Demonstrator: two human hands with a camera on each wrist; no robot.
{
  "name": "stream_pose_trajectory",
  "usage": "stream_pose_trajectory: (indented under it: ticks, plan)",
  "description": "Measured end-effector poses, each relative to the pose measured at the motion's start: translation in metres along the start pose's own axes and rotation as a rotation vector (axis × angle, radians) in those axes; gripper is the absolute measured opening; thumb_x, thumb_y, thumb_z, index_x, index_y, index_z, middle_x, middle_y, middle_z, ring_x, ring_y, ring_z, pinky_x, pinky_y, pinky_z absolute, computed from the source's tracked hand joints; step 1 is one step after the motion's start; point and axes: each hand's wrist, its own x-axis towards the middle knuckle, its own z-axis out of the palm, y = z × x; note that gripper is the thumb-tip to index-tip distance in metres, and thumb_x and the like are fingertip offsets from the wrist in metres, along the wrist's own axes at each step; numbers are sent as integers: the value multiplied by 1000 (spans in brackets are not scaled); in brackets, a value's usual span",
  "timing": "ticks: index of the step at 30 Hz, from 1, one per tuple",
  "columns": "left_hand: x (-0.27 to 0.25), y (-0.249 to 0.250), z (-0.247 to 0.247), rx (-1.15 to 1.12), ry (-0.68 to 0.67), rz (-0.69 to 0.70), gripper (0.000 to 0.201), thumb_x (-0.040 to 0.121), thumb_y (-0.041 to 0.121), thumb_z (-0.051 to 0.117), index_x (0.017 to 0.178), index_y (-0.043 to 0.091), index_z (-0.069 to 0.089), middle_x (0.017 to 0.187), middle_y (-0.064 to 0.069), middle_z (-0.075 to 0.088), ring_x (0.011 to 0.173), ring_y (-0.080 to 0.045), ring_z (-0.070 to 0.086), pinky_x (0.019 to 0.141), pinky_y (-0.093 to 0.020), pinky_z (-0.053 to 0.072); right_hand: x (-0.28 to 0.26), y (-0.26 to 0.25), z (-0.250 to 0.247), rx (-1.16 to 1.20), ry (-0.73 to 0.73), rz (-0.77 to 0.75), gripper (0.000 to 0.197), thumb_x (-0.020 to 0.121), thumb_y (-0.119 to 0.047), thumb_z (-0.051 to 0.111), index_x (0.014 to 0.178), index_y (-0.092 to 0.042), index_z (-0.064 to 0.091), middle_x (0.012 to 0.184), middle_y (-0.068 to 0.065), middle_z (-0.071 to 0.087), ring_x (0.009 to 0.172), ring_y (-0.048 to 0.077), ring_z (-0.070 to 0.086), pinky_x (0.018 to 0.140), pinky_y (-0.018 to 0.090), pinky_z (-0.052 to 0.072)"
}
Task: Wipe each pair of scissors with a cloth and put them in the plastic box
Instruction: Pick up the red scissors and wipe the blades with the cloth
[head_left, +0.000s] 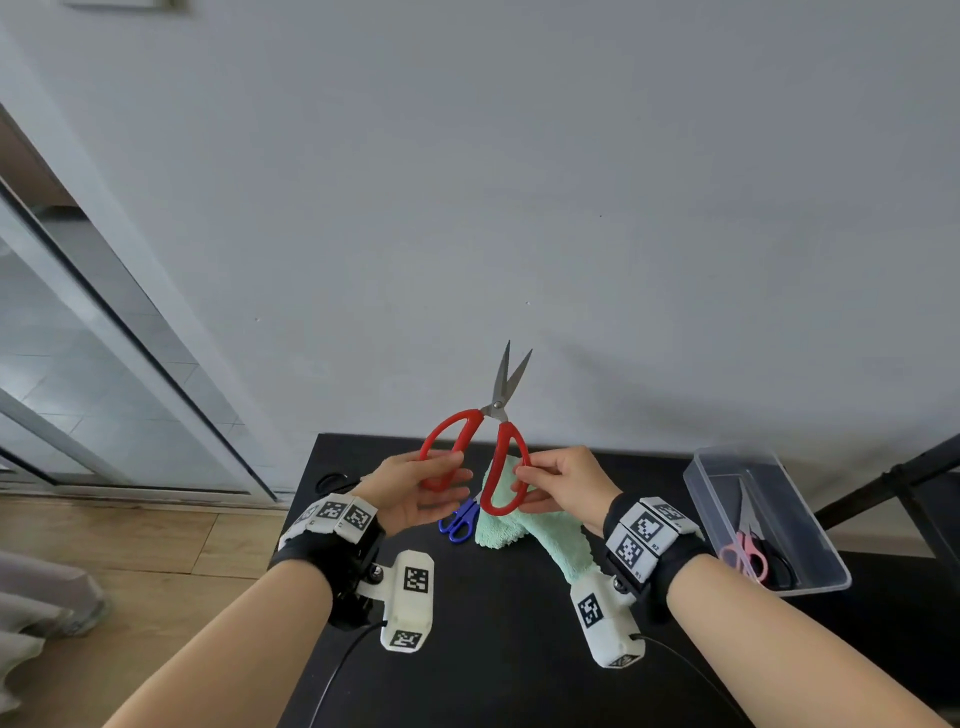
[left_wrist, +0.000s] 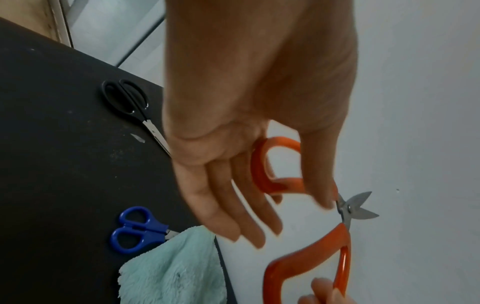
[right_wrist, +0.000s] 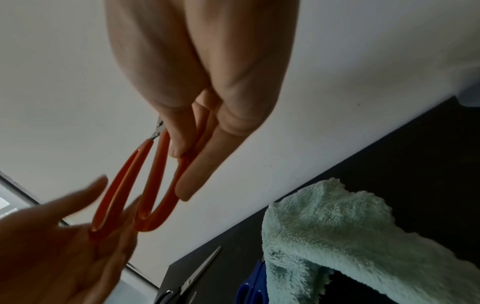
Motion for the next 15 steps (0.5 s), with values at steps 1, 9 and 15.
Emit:
stream_pose_trajectory:
  ticks: [1, 9, 15]
  plan:
    - [-1, -2, 1, 38, -8, -38, 25, 81, 12, 72, 105, 6, 65, 101, -12, 72, 93, -27, 70, 84, -39, 56, -1, 0, 1, 18, 5, 2, 15, 91, -7, 60, 102, 0, 68, 92, 16, 71, 77, 20, 72, 67, 26, 59]
    - [5, -8, 8, -272, 222, 85, 23, 84, 6, 68, 106, 2, 65, 97, -11, 72, 86, -20, 69, 77, -30, 54, -6, 1, 5, 51, -7, 21, 14, 91, -6, 60, 99, 0, 69, 88, 15, 71, 75, 20, 73, 67, 26, 59]
    - [5, -12, 27, -333, 203, -3, 27, 93, 25, 58, 106, 2, 63, 106, -13, 69, 94, -24, 67, 74, -31, 52, -7, 4, 17, 46, -43, 9, 16, 92, -8, 59, 101, 2, 68, 85, 11, 71, 72, 18, 72, 67, 25, 59]
